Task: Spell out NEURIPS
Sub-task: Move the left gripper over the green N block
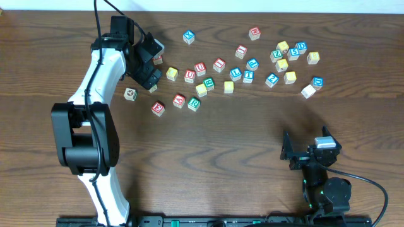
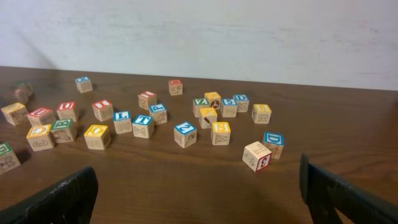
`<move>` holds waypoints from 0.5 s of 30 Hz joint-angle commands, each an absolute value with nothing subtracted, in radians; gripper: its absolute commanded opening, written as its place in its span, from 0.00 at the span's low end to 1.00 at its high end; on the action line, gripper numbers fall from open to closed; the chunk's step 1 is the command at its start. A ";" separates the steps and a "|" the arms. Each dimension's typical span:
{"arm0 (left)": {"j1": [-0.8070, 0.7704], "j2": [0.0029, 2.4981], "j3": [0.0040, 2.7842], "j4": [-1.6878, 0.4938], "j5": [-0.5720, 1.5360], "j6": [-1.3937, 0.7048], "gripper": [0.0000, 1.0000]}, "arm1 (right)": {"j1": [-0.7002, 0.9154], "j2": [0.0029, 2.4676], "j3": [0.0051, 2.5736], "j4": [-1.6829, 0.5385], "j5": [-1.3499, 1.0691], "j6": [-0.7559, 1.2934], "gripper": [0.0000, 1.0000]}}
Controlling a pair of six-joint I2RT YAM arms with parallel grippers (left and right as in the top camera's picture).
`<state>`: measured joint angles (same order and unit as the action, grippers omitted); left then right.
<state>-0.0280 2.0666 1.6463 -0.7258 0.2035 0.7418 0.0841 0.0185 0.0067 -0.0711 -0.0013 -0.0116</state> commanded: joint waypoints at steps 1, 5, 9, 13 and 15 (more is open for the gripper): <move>-0.023 2.083 1.666 -0.718 0.197 0.767 0.98 | 0.079 0.014 0.006 -0.075 -0.003 -0.004 0.99; -0.023 2.101 1.666 -0.712 0.197 0.767 0.98 | 0.079 0.014 0.006 -0.075 -0.003 -0.004 0.99; -0.023 2.118 1.666 -0.712 0.197 0.774 0.98 | 0.079 0.014 0.006 -0.075 -0.004 -0.004 0.99; -0.023 2.144 1.666 -0.714 0.190 0.786 0.98 | 0.079 0.014 0.006 -0.075 -0.004 -0.004 0.99; -0.023 2.156 1.666 -0.716 0.191 0.786 0.99 | 0.079 0.014 0.006 -0.075 -0.004 -0.004 0.99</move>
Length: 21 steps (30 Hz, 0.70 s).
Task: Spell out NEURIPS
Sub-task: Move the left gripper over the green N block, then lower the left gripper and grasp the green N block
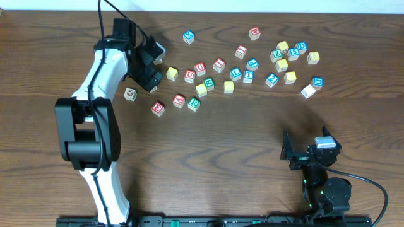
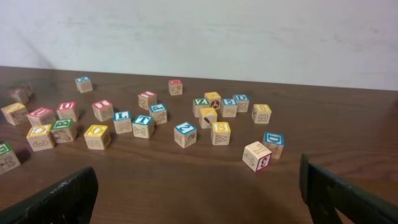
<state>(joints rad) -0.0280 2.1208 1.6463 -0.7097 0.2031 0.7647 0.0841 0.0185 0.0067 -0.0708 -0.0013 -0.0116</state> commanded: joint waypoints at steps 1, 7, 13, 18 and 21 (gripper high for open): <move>-0.023 2.164 1.666 -0.716 0.191 0.786 0.99 | 0.079 0.014 0.006 -0.075 -0.003 -0.004 0.99; -0.023 2.185 1.662 -0.716 0.191 0.786 0.96 | 0.079 0.014 0.006 -0.075 -0.003 -0.004 0.99; -0.023 2.185 1.661 -0.716 0.191 0.786 0.79 | 0.079 0.014 0.006 -0.075 -0.003 -0.004 0.99; -0.023 2.186 1.658 -0.716 0.191 0.786 0.67 | 0.079 0.014 0.006 -0.075 -0.003 -0.004 0.99; -0.023 2.186 1.658 -0.716 0.191 0.786 0.67 | 0.079 0.014 0.006 -0.075 -0.003 -0.004 0.99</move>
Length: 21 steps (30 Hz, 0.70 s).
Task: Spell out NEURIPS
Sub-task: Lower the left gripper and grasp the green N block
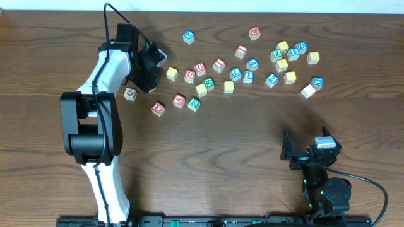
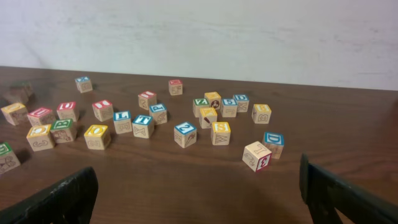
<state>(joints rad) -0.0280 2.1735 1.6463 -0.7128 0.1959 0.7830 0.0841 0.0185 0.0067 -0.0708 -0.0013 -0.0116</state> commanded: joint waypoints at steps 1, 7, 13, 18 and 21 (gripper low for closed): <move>-0.023 2.186 1.658 -0.716 0.191 0.786 0.67 | 0.079 0.014 0.006 -0.075 -0.003 -0.004 0.99; -0.023 2.186 1.638 -0.717 0.191 0.786 0.67 | 0.079 0.014 0.006 -0.075 -0.003 -0.004 0.99; -0.023 2.187 1.629 -0.720 0.191 0.786 0.67 | 0.079 0.014 0.006 -0.075 -0.003 -0.004 0.99; -0.023 2.187 1.624 -0.725 0.195 0.785 0.67 | 0.079 0.014 0.006 -0.075 -0.003 -0.004 0.99; -0.023 2.187 1.624 -0.726 0.195 0.786 0.67 | 0.079 0.014 0.006 -0.075 -0.003 -0.004 0.99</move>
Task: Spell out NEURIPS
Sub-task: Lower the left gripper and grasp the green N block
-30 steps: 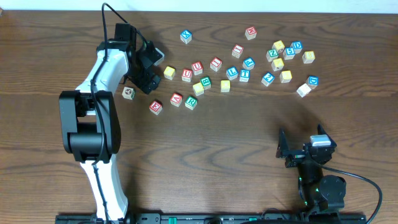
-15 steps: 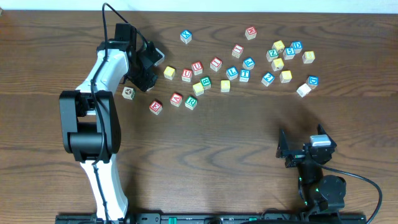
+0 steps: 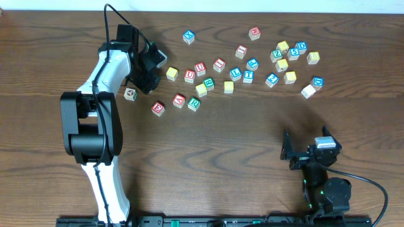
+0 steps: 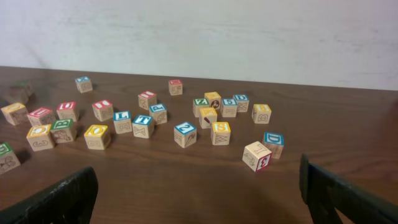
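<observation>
Lettered wooden blocks lie scattered across the far half of the brown table [image 3: 227, 145], from a red-topped U block [image 3: 200, 67] to a white block [image 4: 257, 155] on the right. My left gripper [image 3: 148, 70] reaches down at the left end of the scatter, beside a yellow block [image 3: 172, 74]. Its jaws are hidden under the wrist, so anything between them is out of sight. My right gripper [image 4: 199, 202] rests low near the front right, open and empty, facing the blocks from a distance.
A block with a dark picture [image 3: 130, 94] sits just left of the left gripper. A red block [image 3: 158, 108], another red one [image 3: 179, 100] and a green one [image 3: 194, 103] lie nearer the front. A white wall [image 4: 199, 31] backs the table.
The left arm was bent over the left end of the scatter, with a small block showing just below its gripper. Its elbow then swung toward the blocks and the gripper shifted slightly, covering that block. It has held there since. The right arm stayed parked and open throughout.
</observation>
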`<move>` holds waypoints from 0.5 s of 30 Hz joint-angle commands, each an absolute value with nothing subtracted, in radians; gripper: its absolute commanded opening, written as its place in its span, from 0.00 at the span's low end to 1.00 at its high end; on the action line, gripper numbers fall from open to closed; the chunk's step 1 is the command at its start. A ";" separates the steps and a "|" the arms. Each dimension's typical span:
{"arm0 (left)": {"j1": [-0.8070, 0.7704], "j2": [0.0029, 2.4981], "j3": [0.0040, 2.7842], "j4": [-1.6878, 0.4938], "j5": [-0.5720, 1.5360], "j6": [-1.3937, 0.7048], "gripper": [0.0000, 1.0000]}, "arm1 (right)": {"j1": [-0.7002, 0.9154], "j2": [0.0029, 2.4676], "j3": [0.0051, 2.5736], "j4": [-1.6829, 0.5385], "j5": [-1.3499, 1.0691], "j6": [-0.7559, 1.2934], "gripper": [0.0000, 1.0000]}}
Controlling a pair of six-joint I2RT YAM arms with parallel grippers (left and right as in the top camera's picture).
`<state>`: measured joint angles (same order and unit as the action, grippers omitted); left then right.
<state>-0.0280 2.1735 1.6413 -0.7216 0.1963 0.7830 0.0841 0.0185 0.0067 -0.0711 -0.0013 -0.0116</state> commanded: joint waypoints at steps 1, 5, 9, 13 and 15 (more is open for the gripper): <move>-0.023 2.187 1.624 -0.727 0.195 0.785 0.67 | 0.079 0.014 0.006 -0.075 -0.003 -0.004 0.99; -0.023 2.187 1.620 -0.730 0.195 0.785 0.67 | 0.079 0.014 0.006 -0.075 -0.003 -0.004 0.99; -0.023 2.187 1.617 -0.732 0.201 0.785 0.67 | 0.079 0.014 0.006 -0.075 -0.003 -0.004 0.99; -0.023 2.187 1.607 -0.730 0.225 0.786 0.67 | 0.079 0.014 0.006 -0.075 -0.003 -0.004 0.99; -0.023 2.187 1.607 -0.723 0.224 0.786 0.67 | 0.079 0.014 0.006 -0.075 -0.003 -0.004 0.99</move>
<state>-0.0280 2.1735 1.6211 -0.7258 0.2054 0.7830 0.0841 0.0185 0.0067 -0.0708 -0.0013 -0.0116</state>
